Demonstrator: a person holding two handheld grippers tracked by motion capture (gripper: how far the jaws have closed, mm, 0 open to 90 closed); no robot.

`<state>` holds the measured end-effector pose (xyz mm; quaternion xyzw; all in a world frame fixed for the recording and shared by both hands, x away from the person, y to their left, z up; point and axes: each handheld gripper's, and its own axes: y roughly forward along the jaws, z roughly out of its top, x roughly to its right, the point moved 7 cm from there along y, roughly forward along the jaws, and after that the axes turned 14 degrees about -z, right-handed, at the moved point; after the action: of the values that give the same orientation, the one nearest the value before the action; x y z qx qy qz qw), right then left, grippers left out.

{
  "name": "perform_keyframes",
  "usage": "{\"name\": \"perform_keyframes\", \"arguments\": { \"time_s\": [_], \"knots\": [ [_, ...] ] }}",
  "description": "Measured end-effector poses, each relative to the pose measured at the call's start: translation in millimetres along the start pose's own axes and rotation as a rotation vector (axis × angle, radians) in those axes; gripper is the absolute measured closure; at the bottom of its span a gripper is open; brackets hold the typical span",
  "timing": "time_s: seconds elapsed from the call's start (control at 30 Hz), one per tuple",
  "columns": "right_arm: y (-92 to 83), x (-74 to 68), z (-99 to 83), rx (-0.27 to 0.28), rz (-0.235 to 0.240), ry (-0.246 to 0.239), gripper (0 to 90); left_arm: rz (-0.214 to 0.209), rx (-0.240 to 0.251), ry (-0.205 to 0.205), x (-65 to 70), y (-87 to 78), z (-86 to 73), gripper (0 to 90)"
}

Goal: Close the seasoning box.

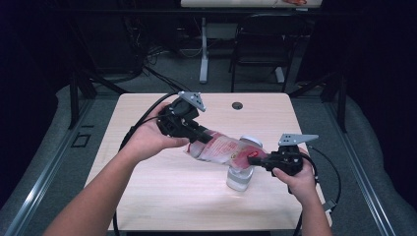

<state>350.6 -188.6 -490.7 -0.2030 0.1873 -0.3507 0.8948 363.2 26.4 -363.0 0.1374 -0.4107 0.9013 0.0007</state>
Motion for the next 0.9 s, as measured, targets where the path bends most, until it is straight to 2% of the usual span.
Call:
{"name": "perform_keyframes", "arguments": {
  "time_s": [0.23, 0.47, 0.9],
  "knots": [
    [1.8, -2.9, -0.6, -0.007, 0.009, -0.004, 83.5, -0.004, 0.0, 0.003, 0.6, -1.1, 1.2, 77.6],
    [3.9, -1.9, 0.9, 0.009, -0.011, -0.001, 83.2, -0.001, 0.001, 0.003, 0.2, -0.9, -0.4, 77.7],
    [-3.7, -1.2, -0.5, 0.0, 0.019, 0.005, 83.7, -0.008, 0.007, 0.001, 0.6, 2.1, 2.3, 77.8]
  ]
}}
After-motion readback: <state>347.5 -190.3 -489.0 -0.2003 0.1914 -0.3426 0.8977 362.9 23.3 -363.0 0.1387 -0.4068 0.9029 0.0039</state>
